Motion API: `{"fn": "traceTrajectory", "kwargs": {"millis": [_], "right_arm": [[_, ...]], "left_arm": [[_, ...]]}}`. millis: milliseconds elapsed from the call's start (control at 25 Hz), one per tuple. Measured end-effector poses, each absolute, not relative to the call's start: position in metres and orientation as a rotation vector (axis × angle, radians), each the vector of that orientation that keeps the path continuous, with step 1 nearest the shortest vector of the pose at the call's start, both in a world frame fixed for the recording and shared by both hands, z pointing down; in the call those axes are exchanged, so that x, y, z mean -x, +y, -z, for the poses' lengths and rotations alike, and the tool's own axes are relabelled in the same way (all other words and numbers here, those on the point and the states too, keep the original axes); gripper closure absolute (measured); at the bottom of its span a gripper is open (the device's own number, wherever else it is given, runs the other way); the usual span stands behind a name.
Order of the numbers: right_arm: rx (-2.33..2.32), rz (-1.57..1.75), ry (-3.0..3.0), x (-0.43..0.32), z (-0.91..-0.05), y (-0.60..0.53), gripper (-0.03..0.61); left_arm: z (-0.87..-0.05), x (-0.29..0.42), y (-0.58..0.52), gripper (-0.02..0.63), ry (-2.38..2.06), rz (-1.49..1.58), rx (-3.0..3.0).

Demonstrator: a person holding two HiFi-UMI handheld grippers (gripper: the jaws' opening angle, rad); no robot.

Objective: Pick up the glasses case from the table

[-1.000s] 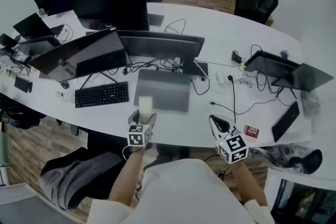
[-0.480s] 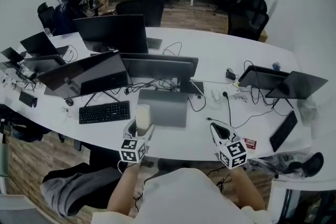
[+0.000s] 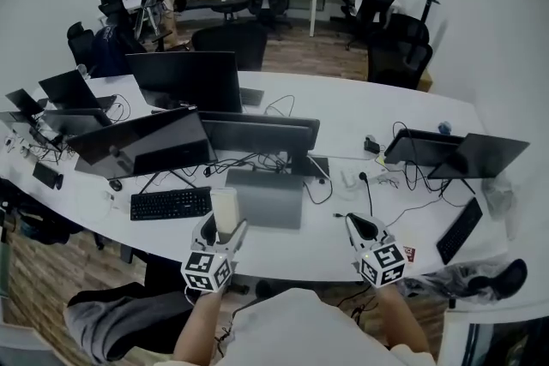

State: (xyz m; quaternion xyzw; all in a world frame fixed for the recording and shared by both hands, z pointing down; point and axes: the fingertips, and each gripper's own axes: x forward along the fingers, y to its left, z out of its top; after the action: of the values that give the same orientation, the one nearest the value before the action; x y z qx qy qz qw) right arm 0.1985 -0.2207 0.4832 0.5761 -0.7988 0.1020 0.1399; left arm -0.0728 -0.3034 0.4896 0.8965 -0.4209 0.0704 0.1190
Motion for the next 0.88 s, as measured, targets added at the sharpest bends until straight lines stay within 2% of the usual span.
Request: {"fn": "traceTrajectory", "kwargs": {"millis": [360,880], "right_arm": [[-1.707,-0.254,-2.322,-0.214,-0.463,-0.219,0.577],[-1.724,-0.229,-2.309,-0.228,-0.464,-0.224,0.577]], "left_arm": [[-0.446,0.079,-0.295,0.305,-1.275,-0.102,-2.685],[-0.450,0.067,-0.300,0.305,-1.262,-0.078,-2.702]]}}
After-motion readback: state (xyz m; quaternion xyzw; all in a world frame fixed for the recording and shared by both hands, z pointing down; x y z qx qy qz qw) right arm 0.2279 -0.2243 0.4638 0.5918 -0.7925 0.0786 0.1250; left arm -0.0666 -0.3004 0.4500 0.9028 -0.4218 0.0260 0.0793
